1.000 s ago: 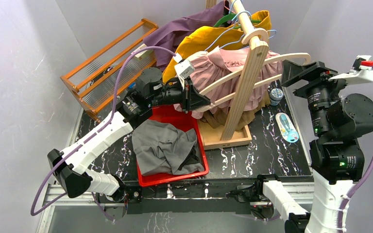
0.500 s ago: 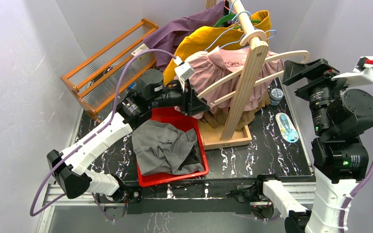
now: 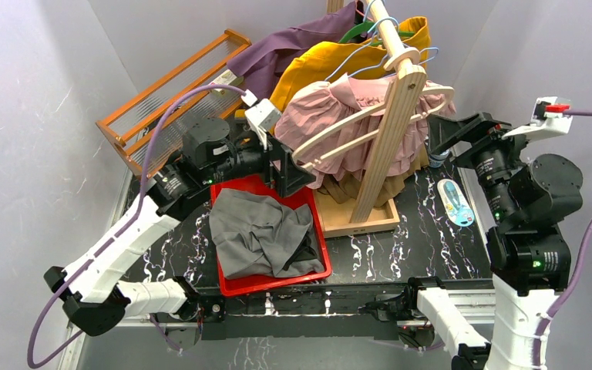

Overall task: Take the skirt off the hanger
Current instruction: Pick up the hanger from the clothesline.

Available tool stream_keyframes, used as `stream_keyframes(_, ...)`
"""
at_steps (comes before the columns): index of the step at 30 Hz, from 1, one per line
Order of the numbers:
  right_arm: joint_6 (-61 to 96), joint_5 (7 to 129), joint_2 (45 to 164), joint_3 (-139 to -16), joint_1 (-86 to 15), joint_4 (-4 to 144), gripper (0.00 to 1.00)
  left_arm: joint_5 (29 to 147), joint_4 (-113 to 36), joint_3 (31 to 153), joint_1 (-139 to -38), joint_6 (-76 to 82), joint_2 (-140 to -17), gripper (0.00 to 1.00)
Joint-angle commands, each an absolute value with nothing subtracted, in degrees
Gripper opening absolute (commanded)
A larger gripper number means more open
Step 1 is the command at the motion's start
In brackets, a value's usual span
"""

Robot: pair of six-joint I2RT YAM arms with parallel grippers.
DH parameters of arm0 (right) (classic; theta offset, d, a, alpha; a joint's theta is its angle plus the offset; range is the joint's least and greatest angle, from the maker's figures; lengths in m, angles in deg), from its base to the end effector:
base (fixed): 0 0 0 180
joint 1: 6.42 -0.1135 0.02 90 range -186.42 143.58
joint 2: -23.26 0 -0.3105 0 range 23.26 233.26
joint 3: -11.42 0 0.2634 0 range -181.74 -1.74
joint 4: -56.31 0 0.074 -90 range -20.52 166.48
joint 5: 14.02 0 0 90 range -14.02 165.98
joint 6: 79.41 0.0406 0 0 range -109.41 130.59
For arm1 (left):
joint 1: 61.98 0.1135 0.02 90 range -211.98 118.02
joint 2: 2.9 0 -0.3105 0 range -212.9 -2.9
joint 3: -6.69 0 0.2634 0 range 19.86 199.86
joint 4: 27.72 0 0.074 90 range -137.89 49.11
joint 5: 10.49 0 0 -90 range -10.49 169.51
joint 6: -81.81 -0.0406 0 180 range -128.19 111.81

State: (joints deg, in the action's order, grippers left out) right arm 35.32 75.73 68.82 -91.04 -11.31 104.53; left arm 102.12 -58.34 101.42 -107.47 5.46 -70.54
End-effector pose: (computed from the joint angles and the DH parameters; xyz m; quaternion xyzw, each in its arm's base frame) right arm 0.0595 0.0053 0.5731 0.1106 0.6421 0.1953 0.7330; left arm 0.1625 -0.1875 0.5137 0.3251 0.6502 -0.4557 0.5137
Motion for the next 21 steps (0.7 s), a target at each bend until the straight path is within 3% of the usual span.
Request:
stream_keyframes(1, 31.5, 74.3, 64.8, -90.1, -11.3, 96.4, 0.98, 90.0, -66.9, 108.5, -107.3, 5.0, -70.3, 0.98)
stream_keyframes(12, 30.8, 77.0, 60.4, -85.0, -11.3, 88.8, 0.98, 76.5, -79.0, 127.2, -107.2, 6.5, -76.4, 0.98)
stream_keyframes(21, 32.8, 75.3, 61.6, -84.4, -11.3, 89.3, 0.98, 80.6, -76.6, 139.2, -102.8, 5.3, -85.8, 0.98)
